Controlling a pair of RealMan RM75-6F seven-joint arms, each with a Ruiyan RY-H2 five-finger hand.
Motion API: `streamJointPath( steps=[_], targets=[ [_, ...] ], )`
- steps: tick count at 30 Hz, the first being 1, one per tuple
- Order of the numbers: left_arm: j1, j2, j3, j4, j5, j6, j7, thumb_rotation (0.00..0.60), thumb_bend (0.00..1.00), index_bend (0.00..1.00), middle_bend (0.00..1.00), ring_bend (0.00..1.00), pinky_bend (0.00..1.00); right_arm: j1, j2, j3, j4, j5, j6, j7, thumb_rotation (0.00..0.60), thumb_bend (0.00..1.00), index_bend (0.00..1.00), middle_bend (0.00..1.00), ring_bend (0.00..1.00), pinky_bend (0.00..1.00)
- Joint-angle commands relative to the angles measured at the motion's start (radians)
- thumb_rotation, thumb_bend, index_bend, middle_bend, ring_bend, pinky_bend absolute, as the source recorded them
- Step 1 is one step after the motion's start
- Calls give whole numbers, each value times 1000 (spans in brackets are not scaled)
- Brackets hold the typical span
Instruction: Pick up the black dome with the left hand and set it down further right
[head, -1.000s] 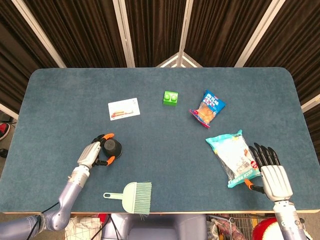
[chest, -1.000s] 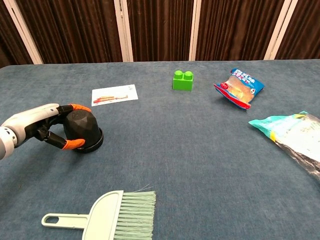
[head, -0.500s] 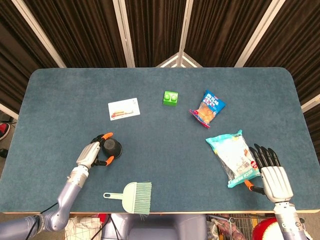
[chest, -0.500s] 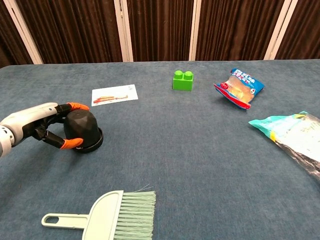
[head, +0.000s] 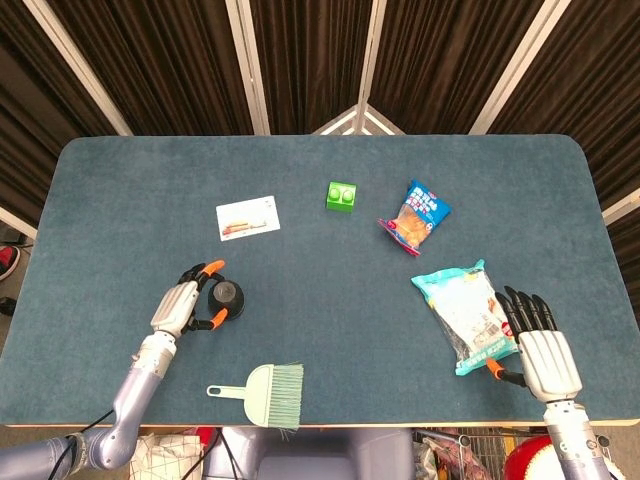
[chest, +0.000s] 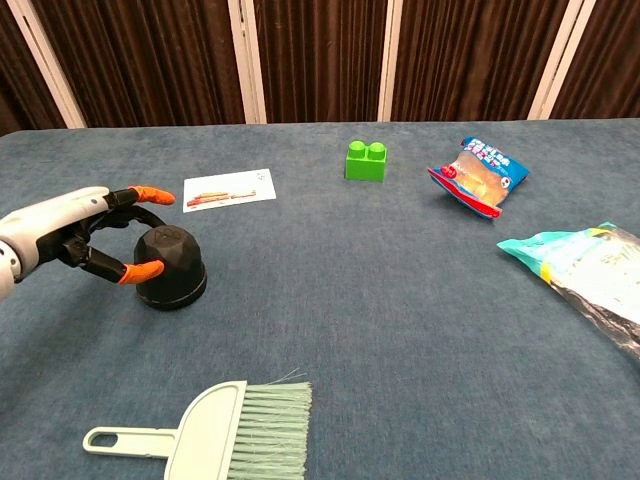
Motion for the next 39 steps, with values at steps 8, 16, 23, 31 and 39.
streamJointPath(
  steps=[8,16,23,31,39],
  targets=[
    [0,-27,-11,0,-19,28,22,600,516,132,290,0,0,-4,19,-4,-7,-4,3,15,600,209,0,0,15,0],
    [17,-17,-24,-64,54,82,-28,600,590,172,395,0,0,-1,18,-2,-6,-3,0,12,600,209,0,0,14,0],
    [33,29,-32,-168,107,132,-30,600,587,185,395,0,0,-5,21,-10,-17,-18,9,8,600,208,0,0,15,0],
    [-39,-121,-56,-13,81,65,-44,600,584,193,384,0,0,-4,18,-7,-13,-15,9,11,600,209,0,0,14,0],
    [-122,-333,-65,283,149,-5,-192,600,584,203,373,0,0,-5,15,-3,-5,-11,12,13,600,209,0,0,14,0]
  ],
)
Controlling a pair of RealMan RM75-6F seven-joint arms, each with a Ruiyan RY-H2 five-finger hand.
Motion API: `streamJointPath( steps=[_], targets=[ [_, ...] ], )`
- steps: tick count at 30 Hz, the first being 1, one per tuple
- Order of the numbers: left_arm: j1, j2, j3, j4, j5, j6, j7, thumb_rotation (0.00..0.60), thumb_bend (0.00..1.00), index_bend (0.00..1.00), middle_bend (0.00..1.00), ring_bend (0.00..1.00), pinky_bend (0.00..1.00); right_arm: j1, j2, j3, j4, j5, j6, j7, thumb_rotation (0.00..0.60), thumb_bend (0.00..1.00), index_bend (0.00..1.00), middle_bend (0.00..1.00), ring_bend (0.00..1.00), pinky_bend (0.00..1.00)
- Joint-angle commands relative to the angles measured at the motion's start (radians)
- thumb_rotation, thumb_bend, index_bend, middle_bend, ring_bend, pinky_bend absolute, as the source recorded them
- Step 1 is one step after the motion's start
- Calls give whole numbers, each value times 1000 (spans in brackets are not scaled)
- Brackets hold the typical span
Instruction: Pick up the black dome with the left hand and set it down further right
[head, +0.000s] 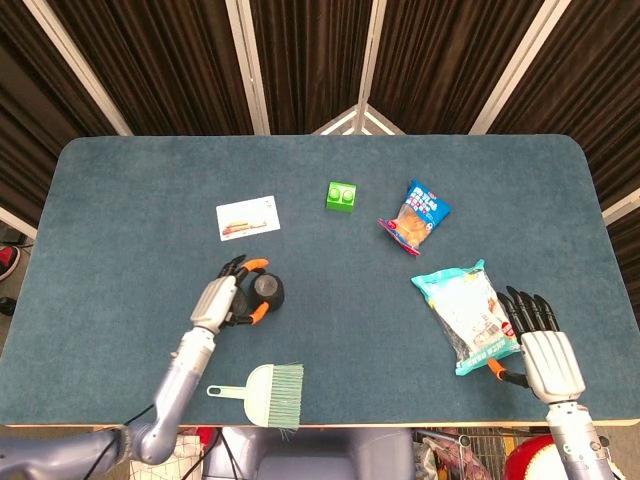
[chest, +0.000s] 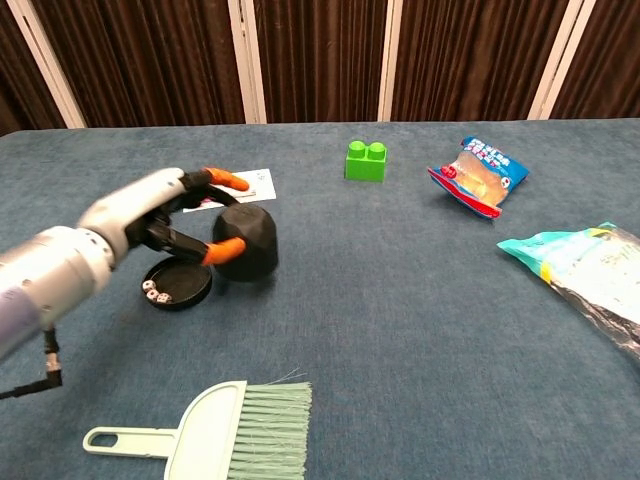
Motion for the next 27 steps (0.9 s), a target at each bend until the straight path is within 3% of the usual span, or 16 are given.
streamJointPath(
  steps=[1,7,15,23,27],
  targets=[
    [-54,-115,-3,154,56,-43,-109,600,583,205,363,0,0,0,-1,0,0,0,1,0,600,209,0,0,15,0],
    [-61,-123,24,206,125,-50,-189,600,558,197,254,0,0,-7,12,-4,-3,-9,14,17,600,209,0,0,15,0],
    [-50,27,49,64,156,-73,-174,600,359,60,13,0,0,-8,6,-10,-6,-18,12,3,600,208,0,0,15,0],
    [-20,158,64,-103,118,-67,-70,600,307,23,0,0,0,-4,2,-9,-10,-14,3,-12,600,209,0,0,14,0],
    [36,254,97,-237,194,30,-59,600,310,30,14,0,0,-4,4,-9,-14,-15,4,-15,600,209,0,0,14,0]
  ],
)
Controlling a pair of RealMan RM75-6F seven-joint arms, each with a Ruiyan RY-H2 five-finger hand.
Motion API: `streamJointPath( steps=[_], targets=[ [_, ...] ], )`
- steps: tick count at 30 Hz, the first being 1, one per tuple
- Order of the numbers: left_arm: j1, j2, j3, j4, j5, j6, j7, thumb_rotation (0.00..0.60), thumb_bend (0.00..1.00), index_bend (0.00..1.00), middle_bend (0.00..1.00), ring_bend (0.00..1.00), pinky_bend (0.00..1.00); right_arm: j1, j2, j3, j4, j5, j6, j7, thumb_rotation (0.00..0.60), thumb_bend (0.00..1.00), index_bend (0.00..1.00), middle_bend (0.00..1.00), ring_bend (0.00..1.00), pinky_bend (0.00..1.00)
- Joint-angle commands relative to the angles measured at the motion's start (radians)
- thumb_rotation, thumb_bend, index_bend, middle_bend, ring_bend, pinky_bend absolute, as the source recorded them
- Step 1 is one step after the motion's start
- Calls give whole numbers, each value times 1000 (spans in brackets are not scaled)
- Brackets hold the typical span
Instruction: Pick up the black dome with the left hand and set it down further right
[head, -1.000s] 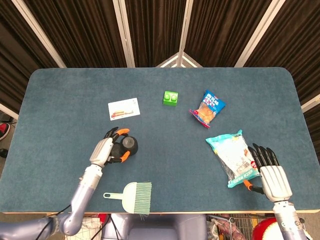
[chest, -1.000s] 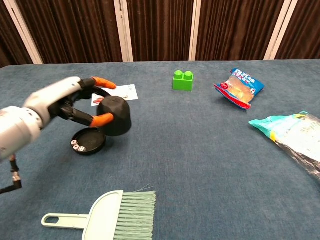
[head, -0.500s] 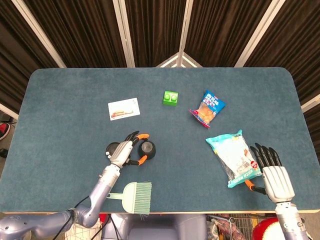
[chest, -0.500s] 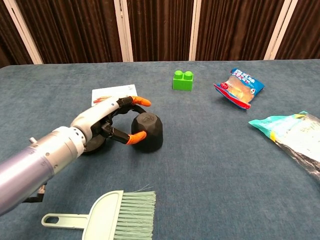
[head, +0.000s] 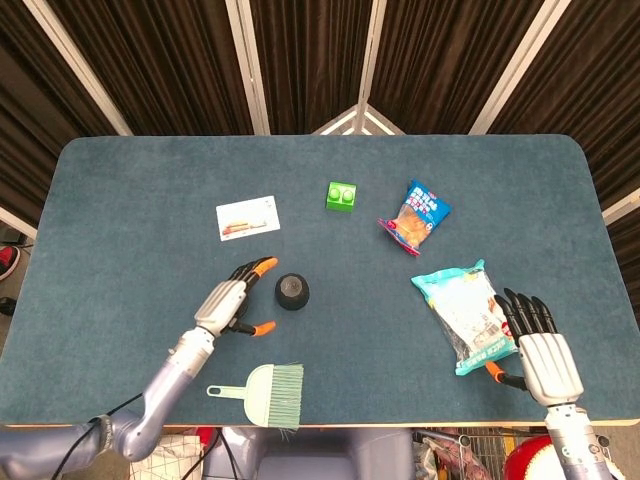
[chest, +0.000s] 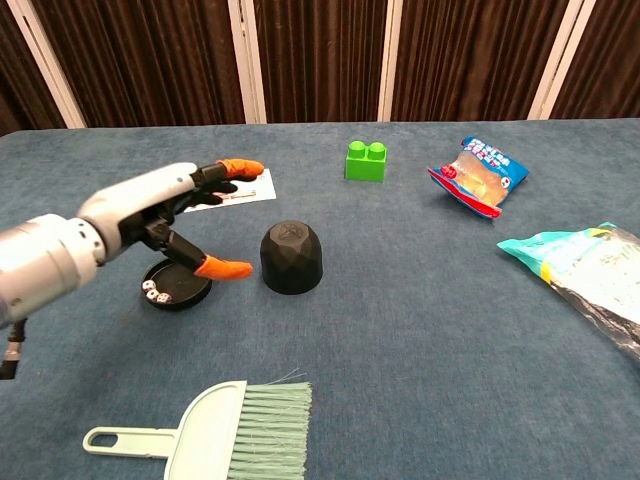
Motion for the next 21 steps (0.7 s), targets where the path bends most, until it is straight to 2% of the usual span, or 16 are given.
streamJointPath(
  steps=[1,3,5,7,10,13,17,21],
  targets=[
    [77,107,50,-147,85,125,44,600,312,41,40,0,0,0,1,0,-1,-1,1,0,600,209,0,0,14,0],
    [145,161,88,-216,132,242,114,600,314,67,87,0,0,-1,3,0,-1,-3,3,-1,600,209,0,0,14,0],
    [244,202,134,-255,194,416,230,600,314,101,112,0,0,1,-1,3,3,-2,3,-4,600,208,0,0,14,0],
    [337,220,162,-221,261,589,338,600,315,134,119,0,0,2,-9,7,10,1,5,-10,600,208,0,0,14,0],
    [449,229,168,-164,259,755,417,600,320,163,124,0,0,0,-17,12,16,6,11,-31,600,209,0,0,14,0],
    [514,266,165,-158,184,789,400,600,325,171,133,0,0,0,-23,17,19,6,18,-48,600,209,0,0,14,0],
    [553,312,147,-144,71,753,370,600,335,176,141,0,0,-5,-32,21,21,1,36,-89,600,209,0,0,15,0],
    [549,331,143,-147,64,714,356,600,338,181,146,0,0,-2,-38,28,19,9,35,-104,600,209,0,0,15,0]
  ],
)
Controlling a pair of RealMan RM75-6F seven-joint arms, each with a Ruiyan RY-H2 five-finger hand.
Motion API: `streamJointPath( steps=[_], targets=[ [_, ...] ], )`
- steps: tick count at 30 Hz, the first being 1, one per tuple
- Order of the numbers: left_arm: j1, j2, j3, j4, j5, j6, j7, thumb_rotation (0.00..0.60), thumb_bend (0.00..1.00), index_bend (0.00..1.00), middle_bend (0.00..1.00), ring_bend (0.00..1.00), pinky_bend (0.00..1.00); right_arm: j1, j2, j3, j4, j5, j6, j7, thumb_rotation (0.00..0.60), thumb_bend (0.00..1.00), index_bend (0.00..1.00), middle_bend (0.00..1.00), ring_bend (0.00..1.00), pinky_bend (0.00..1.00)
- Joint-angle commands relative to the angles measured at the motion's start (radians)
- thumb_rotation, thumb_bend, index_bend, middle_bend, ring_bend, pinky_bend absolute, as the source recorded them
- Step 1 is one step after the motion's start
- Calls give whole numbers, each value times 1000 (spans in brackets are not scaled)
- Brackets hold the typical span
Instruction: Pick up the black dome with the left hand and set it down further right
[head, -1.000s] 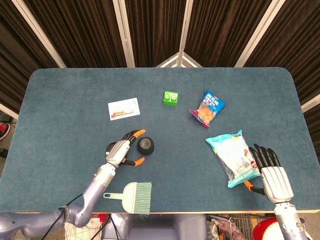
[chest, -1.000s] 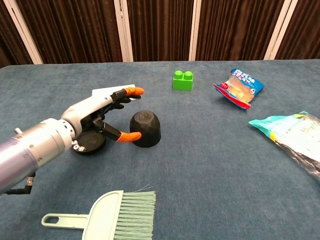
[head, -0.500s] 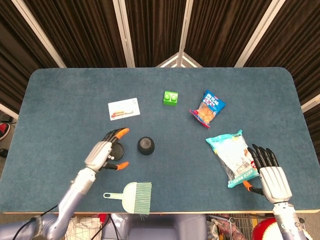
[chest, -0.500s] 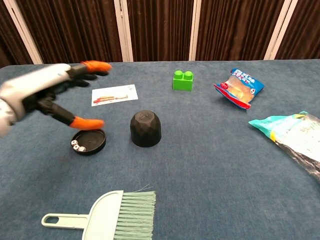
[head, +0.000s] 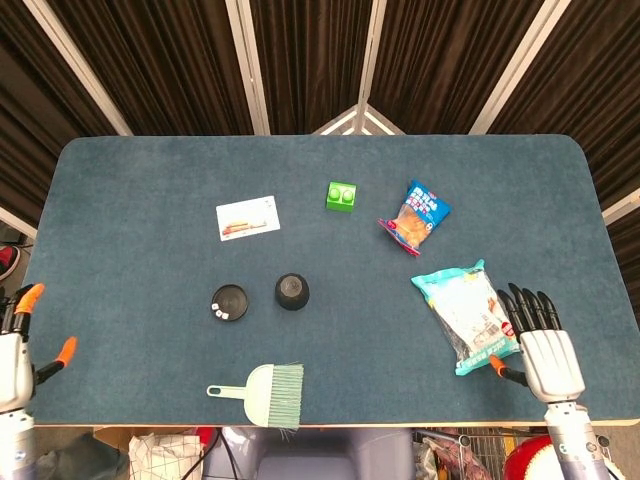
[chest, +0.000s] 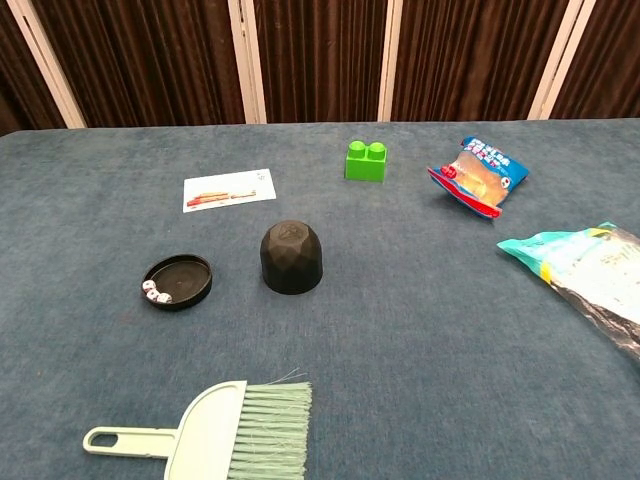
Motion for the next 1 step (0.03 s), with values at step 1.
streamJointPath(
  steps=[1],
  targets=[
    [8,31,-2,9,-20,-47,-6,600,338,181,147,0,0,2,-4,4,-1,6,-2,-7,600,209,0,0,15,0]
  ],
)
